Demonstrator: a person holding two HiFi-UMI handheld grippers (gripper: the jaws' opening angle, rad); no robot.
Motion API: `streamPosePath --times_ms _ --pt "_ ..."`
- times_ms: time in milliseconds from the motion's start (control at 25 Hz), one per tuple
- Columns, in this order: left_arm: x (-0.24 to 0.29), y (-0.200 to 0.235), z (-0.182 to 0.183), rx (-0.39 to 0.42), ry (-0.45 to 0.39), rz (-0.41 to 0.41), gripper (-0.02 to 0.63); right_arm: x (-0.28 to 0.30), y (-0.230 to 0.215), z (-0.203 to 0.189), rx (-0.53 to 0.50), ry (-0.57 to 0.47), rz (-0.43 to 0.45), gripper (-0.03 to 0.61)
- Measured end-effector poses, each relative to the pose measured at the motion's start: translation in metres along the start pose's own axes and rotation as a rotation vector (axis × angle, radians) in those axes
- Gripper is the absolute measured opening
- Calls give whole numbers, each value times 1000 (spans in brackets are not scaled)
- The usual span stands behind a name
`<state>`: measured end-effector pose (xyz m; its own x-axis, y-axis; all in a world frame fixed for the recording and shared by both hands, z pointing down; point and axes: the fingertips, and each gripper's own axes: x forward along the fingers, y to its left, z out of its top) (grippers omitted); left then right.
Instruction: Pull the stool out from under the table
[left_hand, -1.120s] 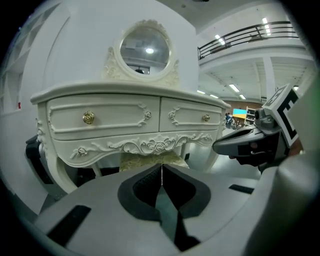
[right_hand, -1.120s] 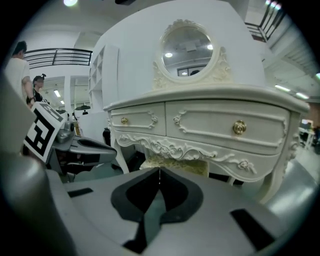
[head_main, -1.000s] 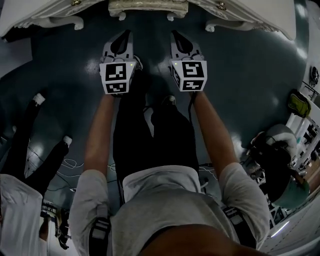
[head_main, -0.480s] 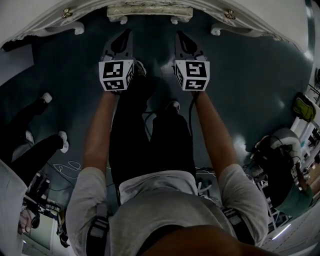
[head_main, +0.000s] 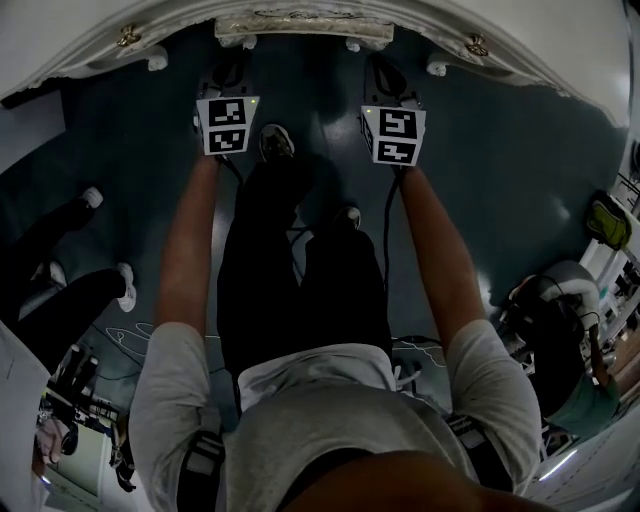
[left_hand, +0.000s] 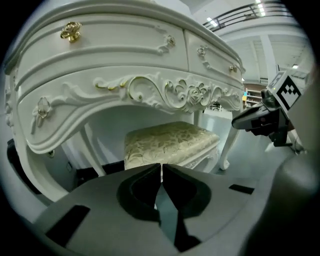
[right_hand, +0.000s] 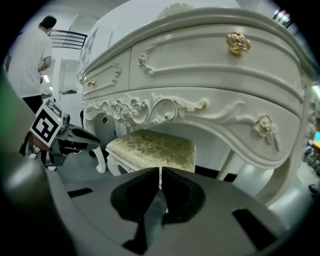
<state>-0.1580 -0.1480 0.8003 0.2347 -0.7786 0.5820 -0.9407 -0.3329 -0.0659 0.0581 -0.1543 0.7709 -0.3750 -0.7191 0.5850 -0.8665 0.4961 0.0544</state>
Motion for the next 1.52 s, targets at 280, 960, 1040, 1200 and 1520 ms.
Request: streamPosePath --times_ms 280,960,1040,1200,1520 --pt "29 32 -27 -37 66 18 231 31 -19 -17 -30 40 7 253" --pt "86 44 -85 -72 279 -112 249 97 -45 -65 108 206 60 350" --pt "86 49 -77 -107 244 -70 250 98 -46 -66 83 215 49 350" --pt "79 65 -63 -62 192 35 245 99 -45 -69 75 228 37 350" --pt "75 52 -63 -50 226 -19 241 94 -43 -68 127 225 66 356"
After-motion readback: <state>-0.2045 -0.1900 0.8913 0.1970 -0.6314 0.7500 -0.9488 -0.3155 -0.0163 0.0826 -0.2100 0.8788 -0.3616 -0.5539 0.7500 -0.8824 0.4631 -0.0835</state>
